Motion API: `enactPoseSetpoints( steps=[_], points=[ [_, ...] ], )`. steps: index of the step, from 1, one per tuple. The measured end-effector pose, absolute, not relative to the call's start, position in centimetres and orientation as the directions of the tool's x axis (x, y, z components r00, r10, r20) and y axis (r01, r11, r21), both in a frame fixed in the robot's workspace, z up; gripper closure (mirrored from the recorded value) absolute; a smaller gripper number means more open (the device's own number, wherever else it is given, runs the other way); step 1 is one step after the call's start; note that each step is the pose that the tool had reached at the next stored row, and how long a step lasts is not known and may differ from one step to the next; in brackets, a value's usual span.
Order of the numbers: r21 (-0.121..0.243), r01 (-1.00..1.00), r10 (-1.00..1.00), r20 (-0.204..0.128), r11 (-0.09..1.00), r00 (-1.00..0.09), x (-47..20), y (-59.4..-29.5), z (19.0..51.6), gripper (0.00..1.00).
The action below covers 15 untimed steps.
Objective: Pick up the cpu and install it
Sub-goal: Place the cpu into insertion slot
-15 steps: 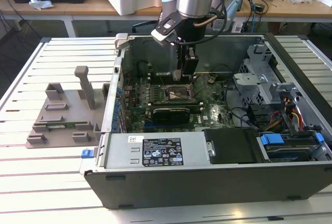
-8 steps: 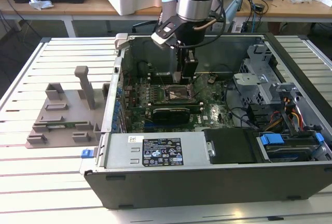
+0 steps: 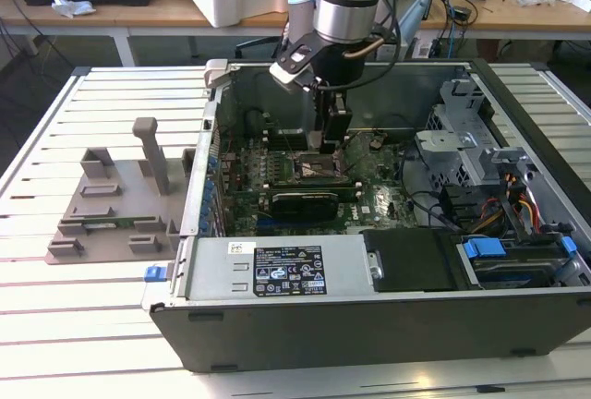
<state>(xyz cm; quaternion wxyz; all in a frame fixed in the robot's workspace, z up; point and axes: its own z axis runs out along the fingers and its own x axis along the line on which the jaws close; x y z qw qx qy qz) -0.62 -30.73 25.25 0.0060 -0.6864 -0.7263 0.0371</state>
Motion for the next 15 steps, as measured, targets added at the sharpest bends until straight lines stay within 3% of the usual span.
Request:
enactPoseSetpoints(
  steps=[9,15],
  points=[
    [-0.062,0.997,0.997,-0.042,0.055,-0.058,-0.6,-30.7,24.3,0.45],
    [-0.062,0.997,0.998,-0.044,0.047,-0.049,-1.3,-30.7,20.9,0.45]
  ],
)
